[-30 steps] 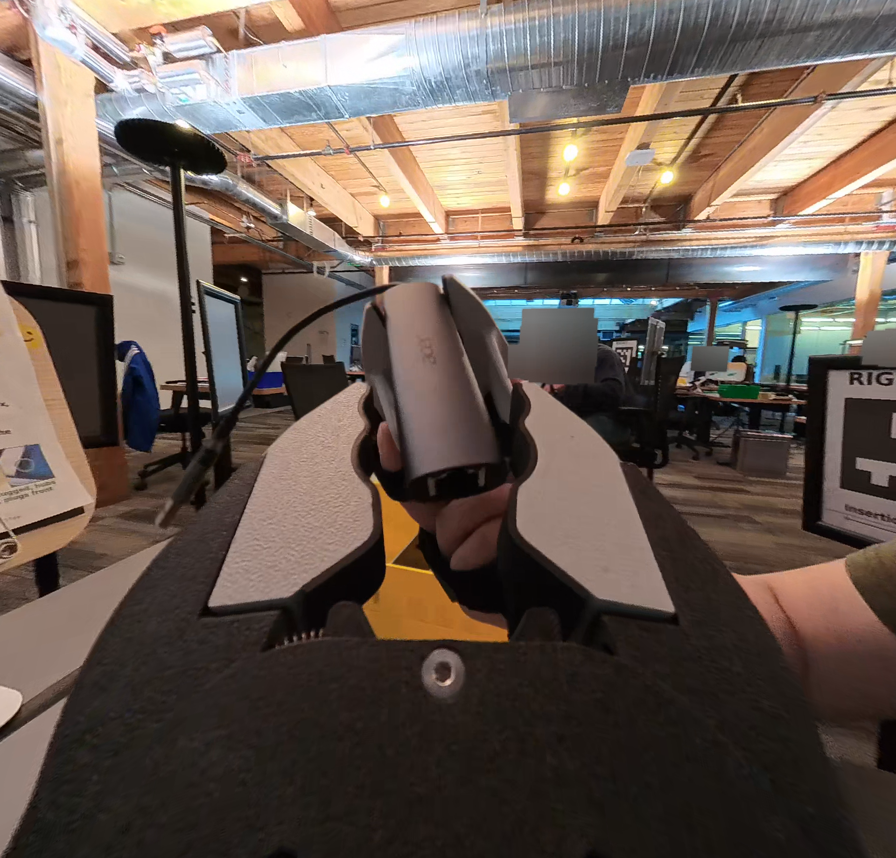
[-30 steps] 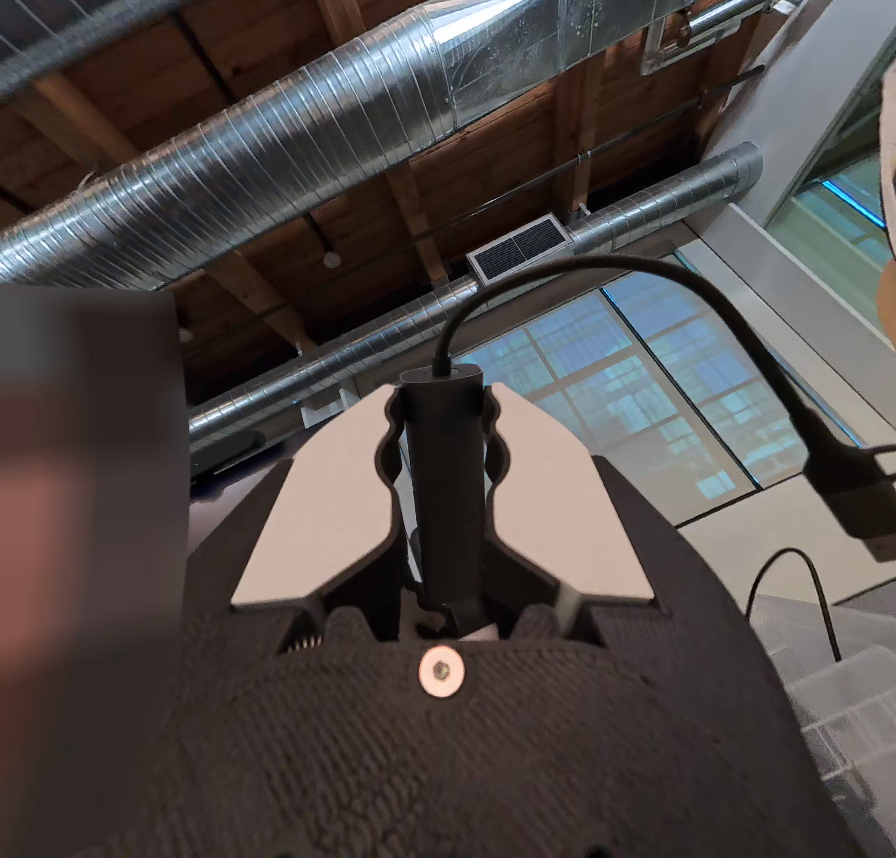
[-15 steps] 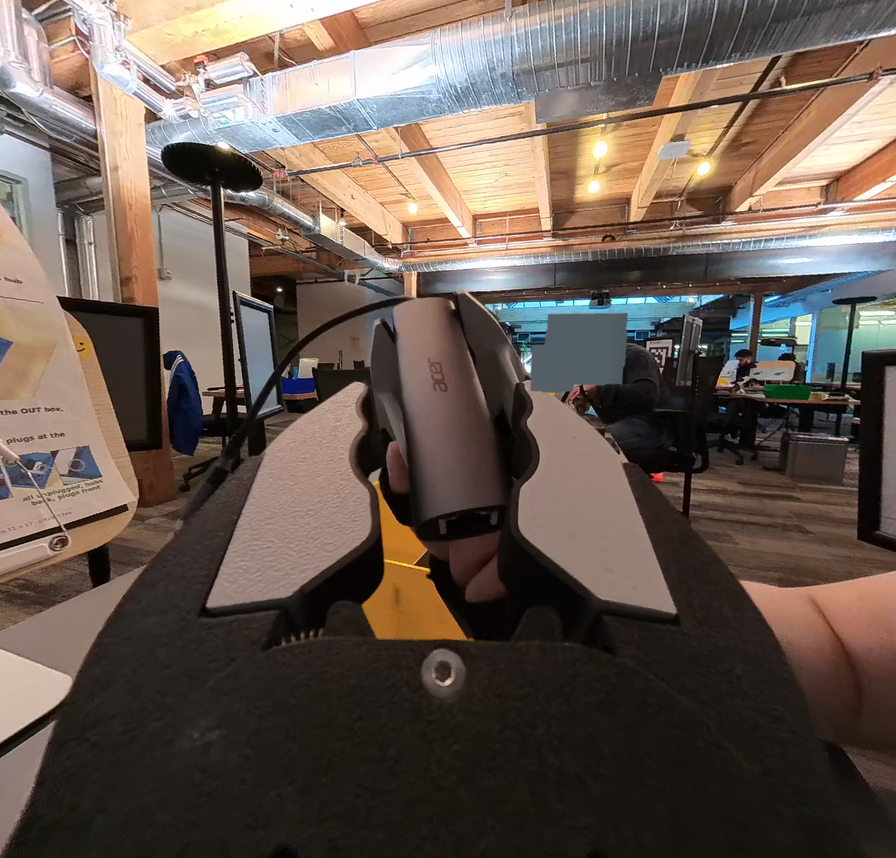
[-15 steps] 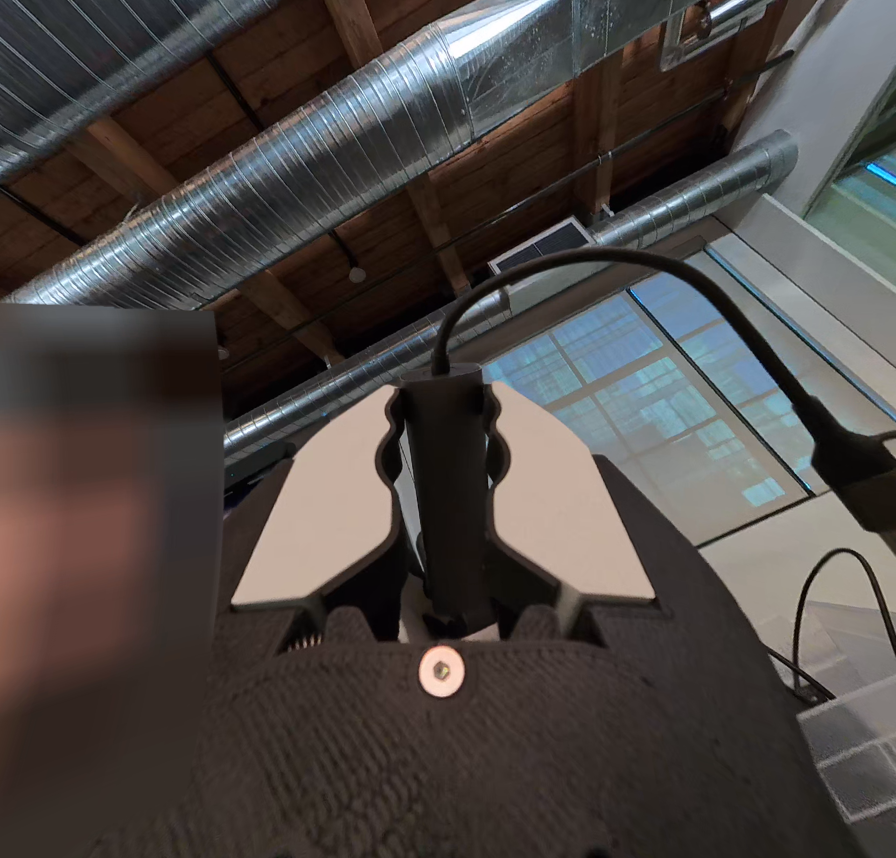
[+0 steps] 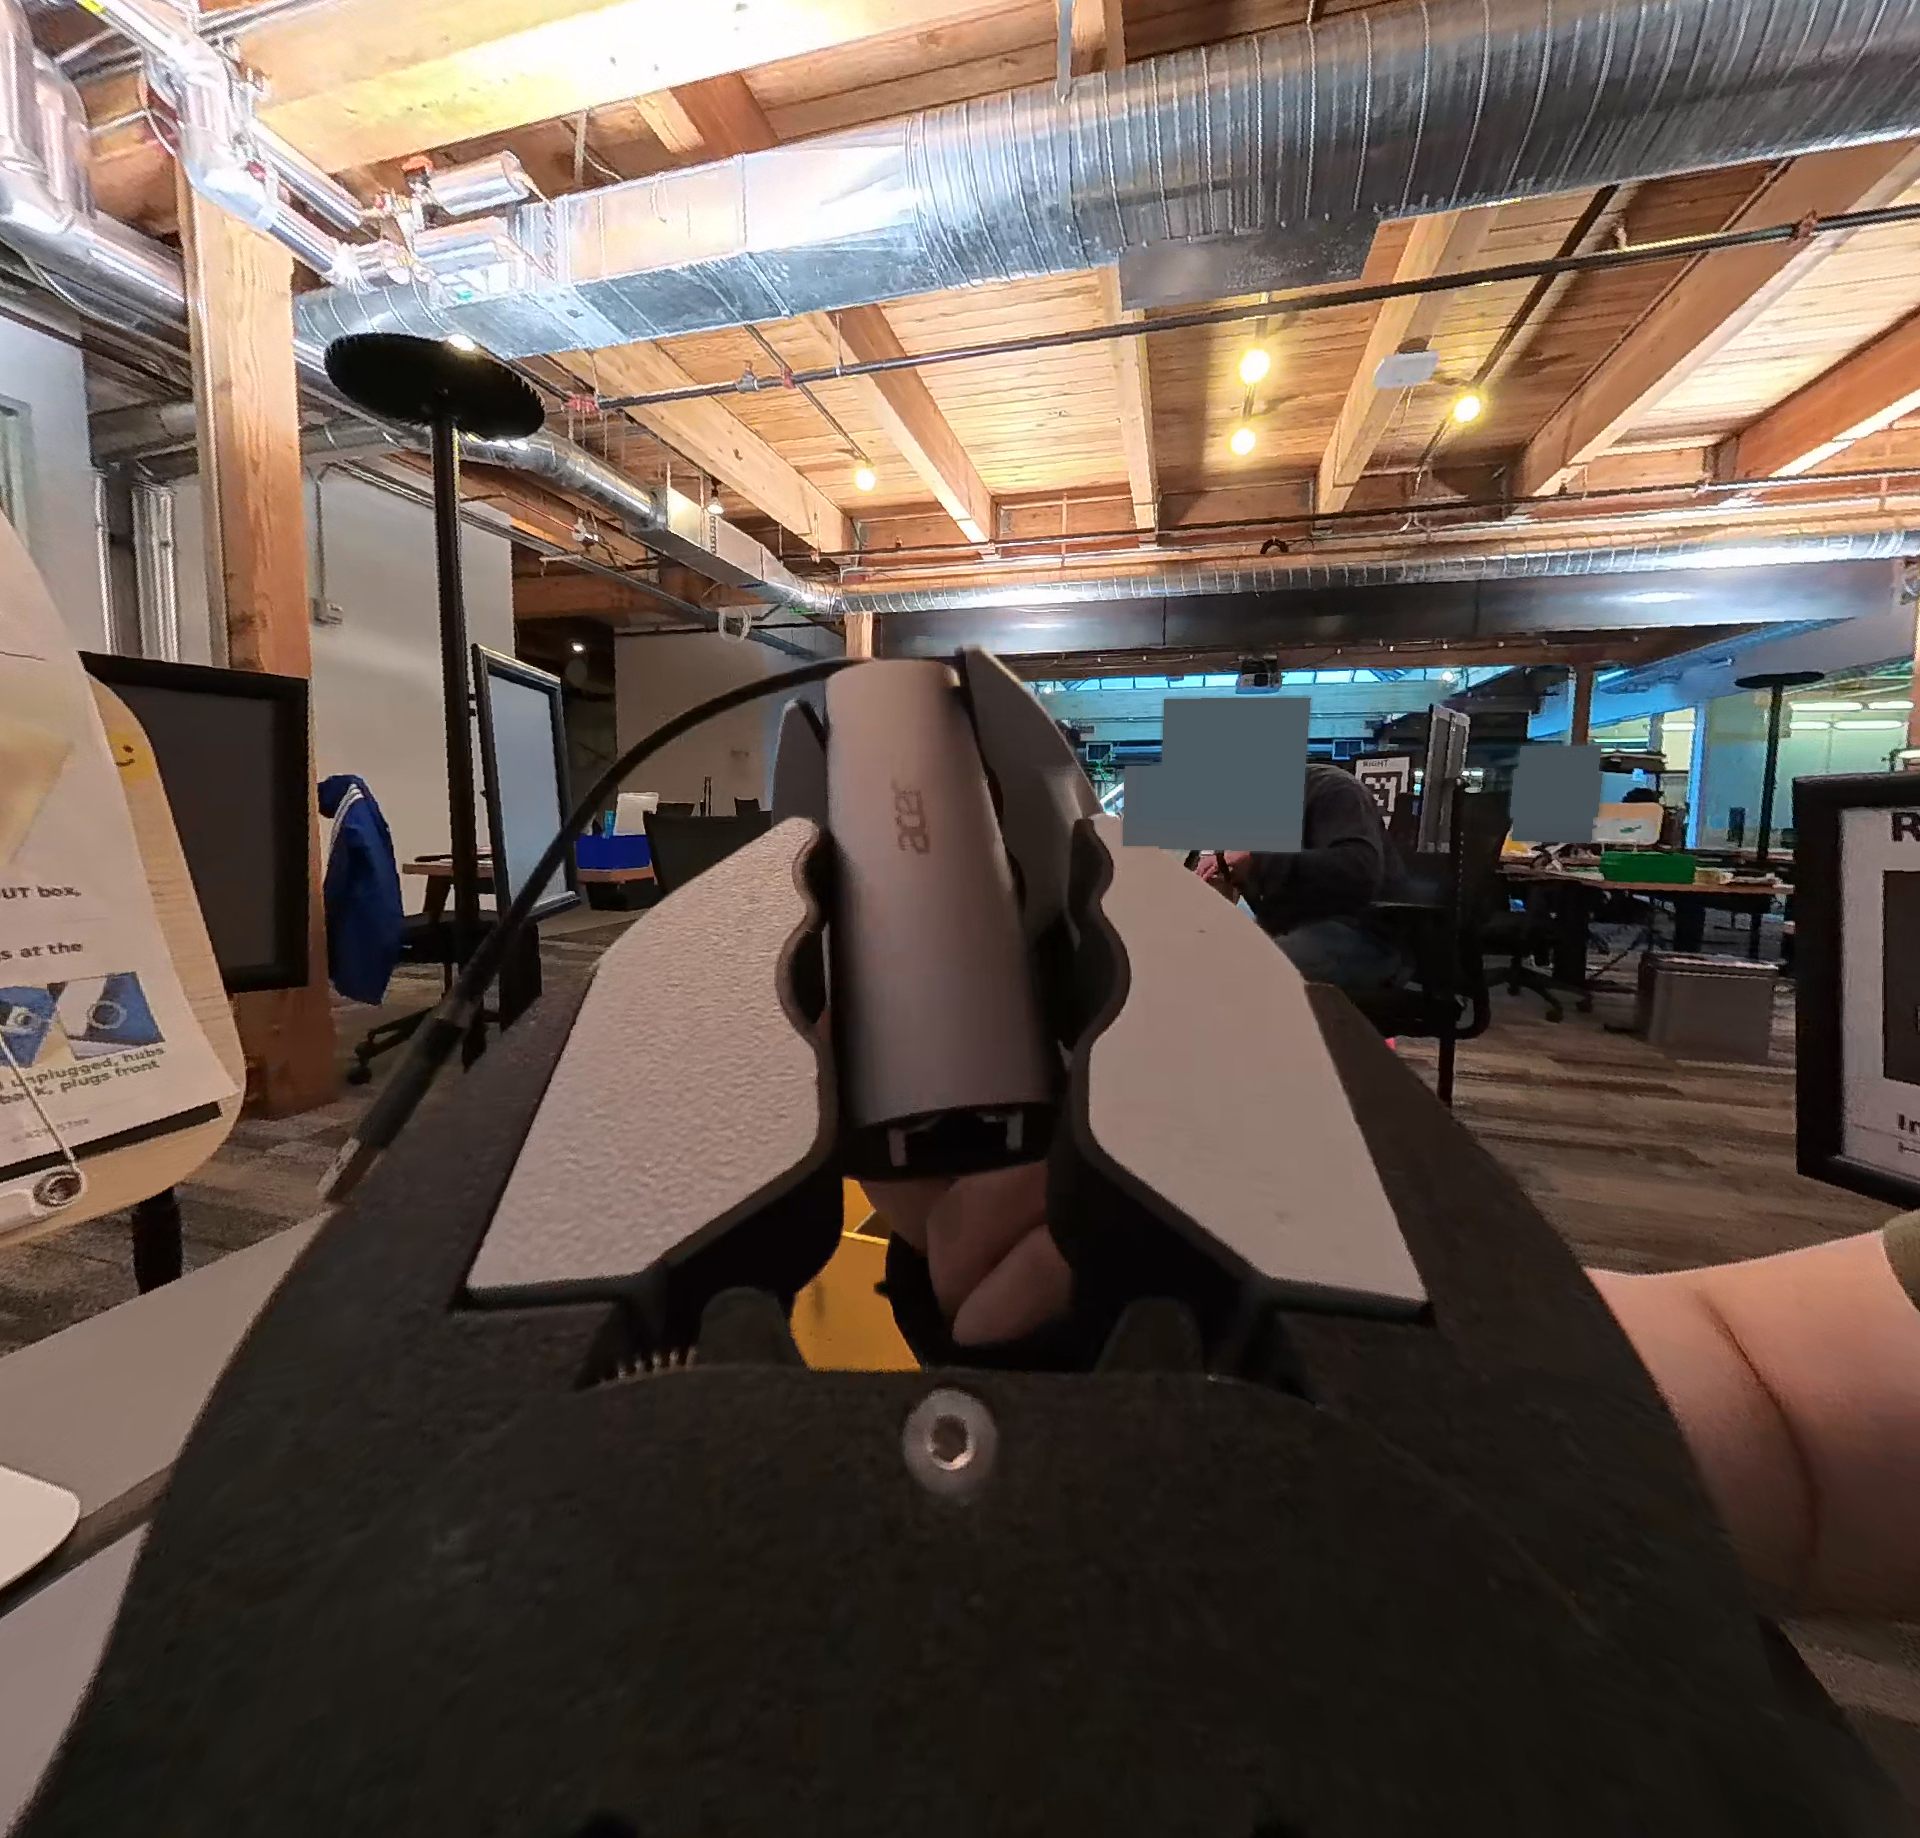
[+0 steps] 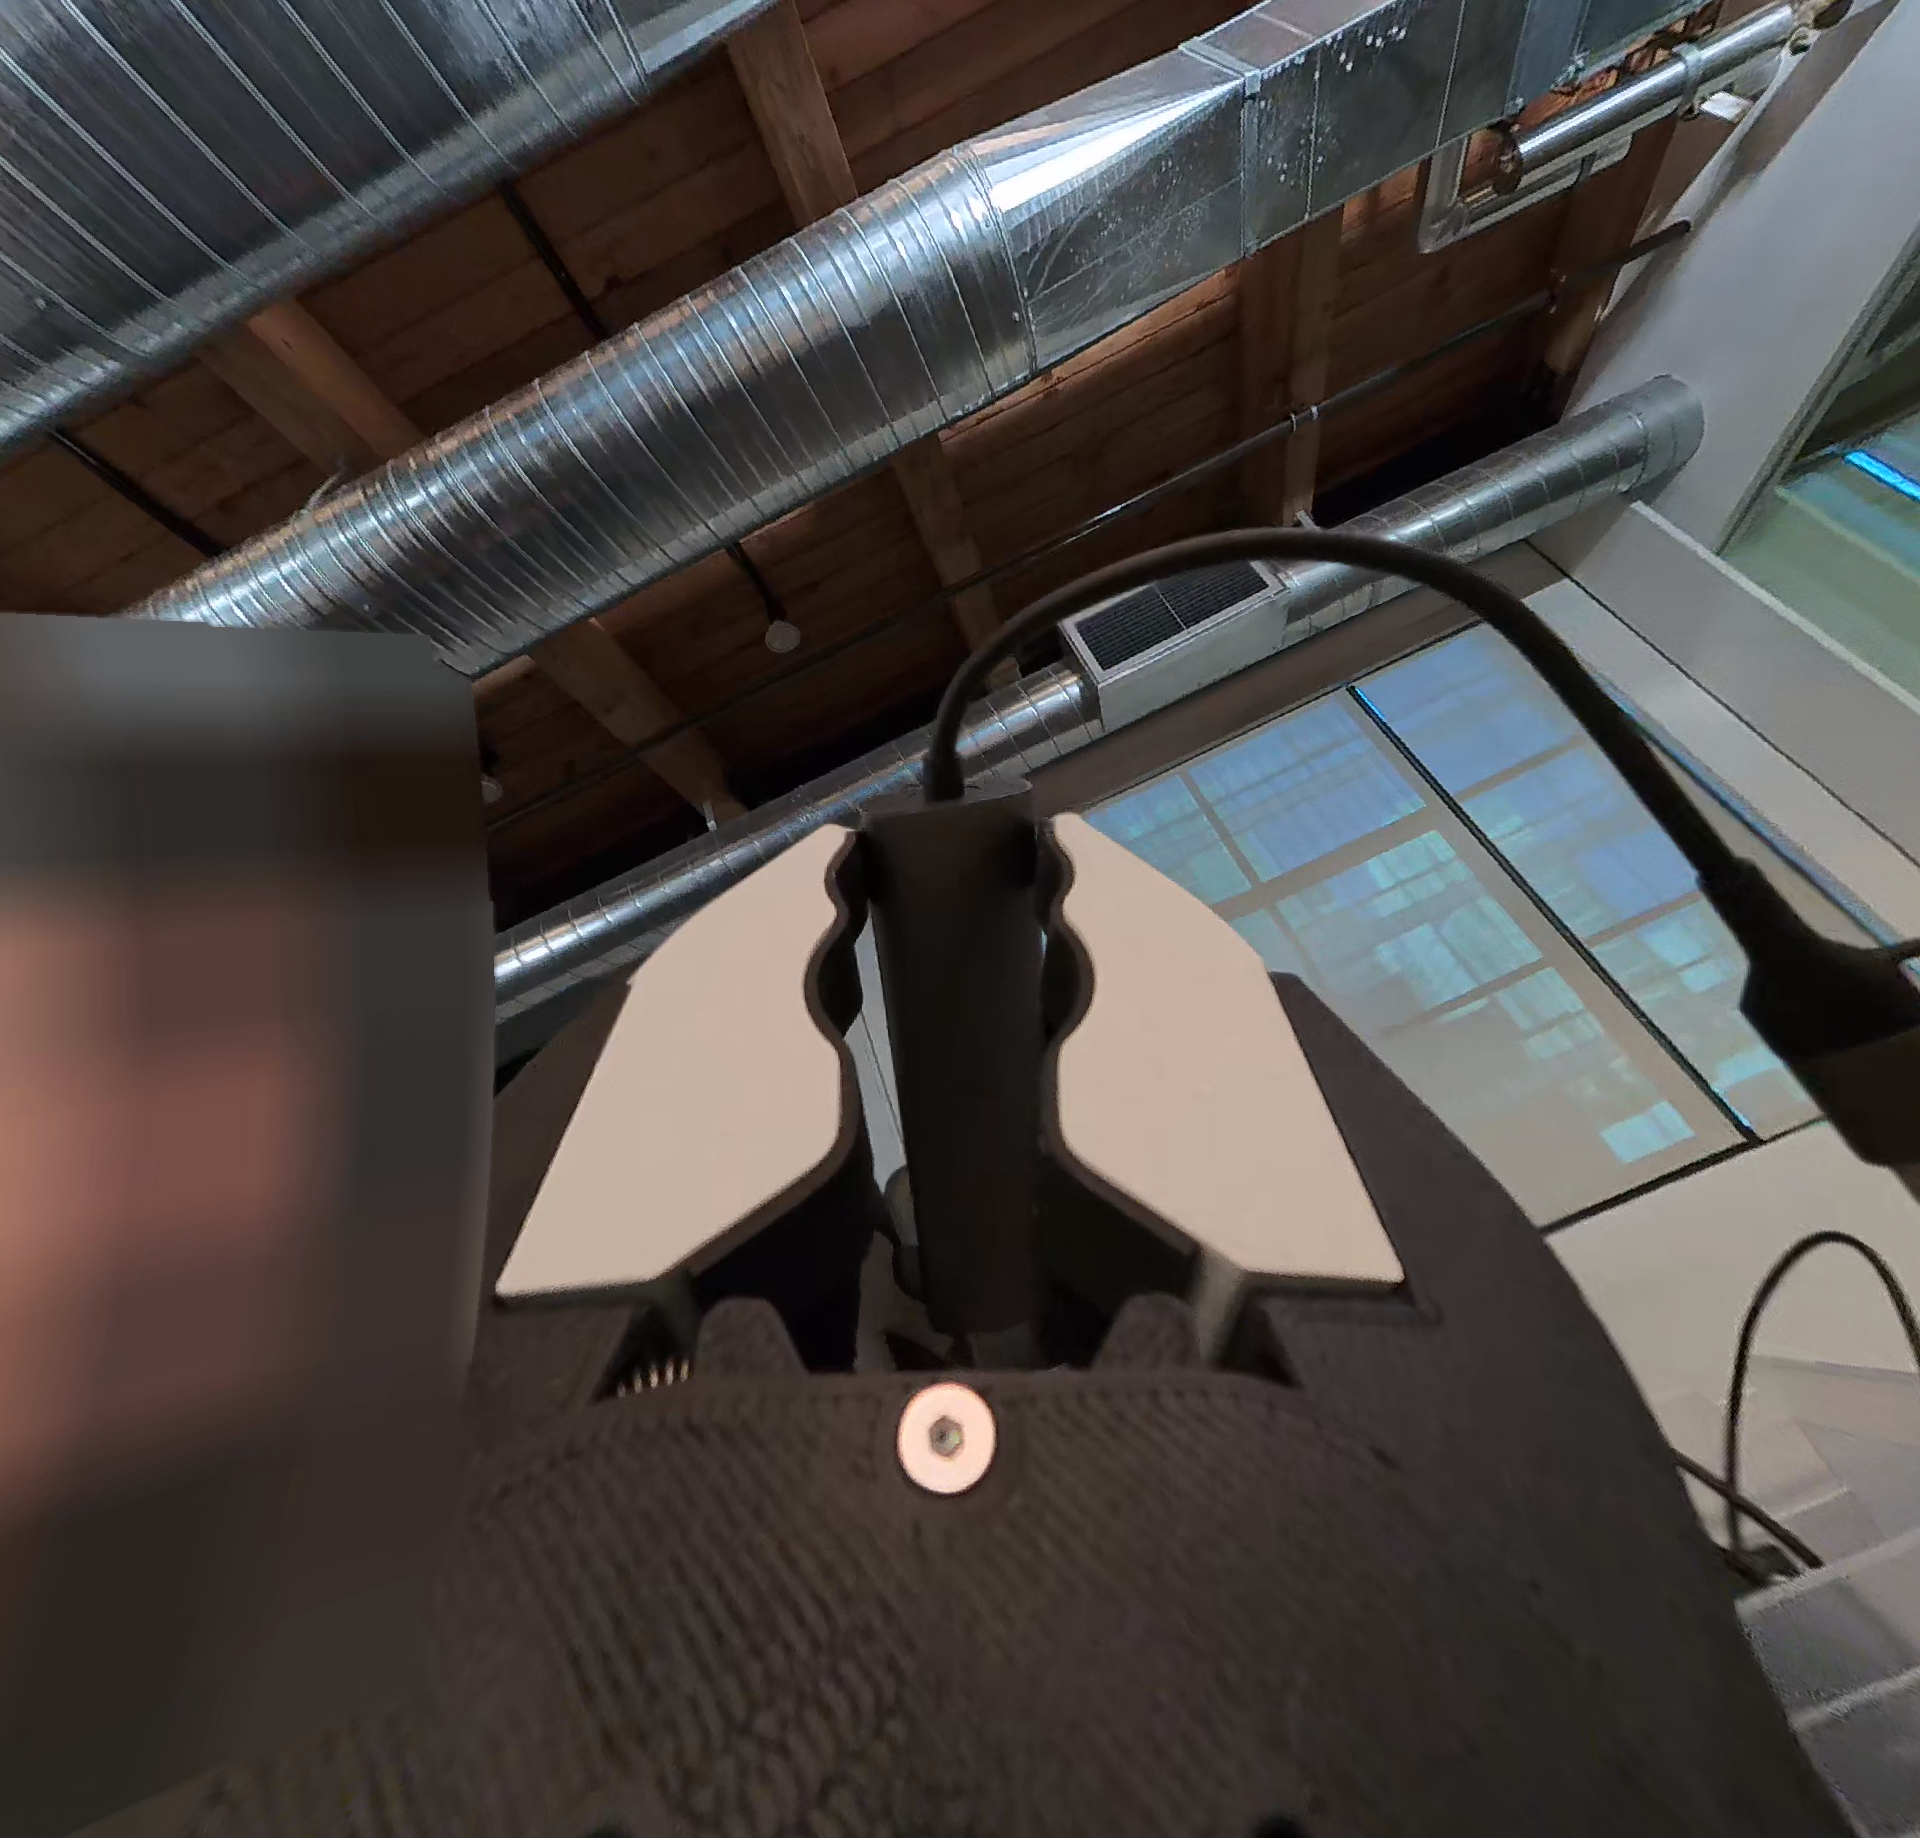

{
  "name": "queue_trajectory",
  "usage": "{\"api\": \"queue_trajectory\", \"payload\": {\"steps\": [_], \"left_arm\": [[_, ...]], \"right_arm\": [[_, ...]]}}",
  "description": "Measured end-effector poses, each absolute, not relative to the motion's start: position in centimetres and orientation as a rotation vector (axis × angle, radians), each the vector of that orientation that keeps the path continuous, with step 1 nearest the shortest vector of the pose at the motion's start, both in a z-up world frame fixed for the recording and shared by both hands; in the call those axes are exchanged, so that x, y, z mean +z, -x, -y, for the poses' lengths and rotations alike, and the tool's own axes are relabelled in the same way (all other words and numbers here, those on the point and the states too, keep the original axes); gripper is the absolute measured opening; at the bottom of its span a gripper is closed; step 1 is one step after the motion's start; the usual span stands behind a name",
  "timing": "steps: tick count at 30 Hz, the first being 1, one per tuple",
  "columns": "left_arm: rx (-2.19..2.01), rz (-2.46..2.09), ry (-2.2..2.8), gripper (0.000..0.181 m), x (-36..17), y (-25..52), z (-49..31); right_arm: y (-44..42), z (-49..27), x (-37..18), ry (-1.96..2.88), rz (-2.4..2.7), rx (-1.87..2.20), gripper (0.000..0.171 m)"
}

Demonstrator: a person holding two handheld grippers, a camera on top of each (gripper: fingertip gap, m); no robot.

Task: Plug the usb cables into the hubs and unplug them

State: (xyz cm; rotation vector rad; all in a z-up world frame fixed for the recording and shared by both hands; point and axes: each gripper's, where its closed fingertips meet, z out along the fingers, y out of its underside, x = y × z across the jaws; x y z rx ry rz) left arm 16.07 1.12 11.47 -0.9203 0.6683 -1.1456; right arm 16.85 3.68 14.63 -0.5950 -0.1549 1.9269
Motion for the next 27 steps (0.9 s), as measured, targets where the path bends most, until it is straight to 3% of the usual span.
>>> {"api": "queue_trajectory", "payload": {"steps": [10, 18, 23, 27], "left_arm": [[-1.256, -0.626, 0.993, 0.035, 11.7, -15.4, -1.8], [-1.535, -0.533, 1.018, 0.035, 13.0, -13.9, -2.8], [-1.488, -0.526, 1.11, 0.034, 13.7, -12.0, -4.6], [-1.46, -0.57, 1.188, 0.034, 13.7, -11.3, -5.3]], "right_arm": [[-16.1, -3.9, 14.7, 0.67, 0.24, 1.927, 0.033], [-16.1, -6.2, 14.6, 0.937, 0.406, 1.615, 0.058], [-16.6, -7.4, 14.0, 1.083, 0.499, 1.399, 0.047], [-14.8, -6.5, 12.6, 1.27, 0.703, 1.297, 0.048]]}}
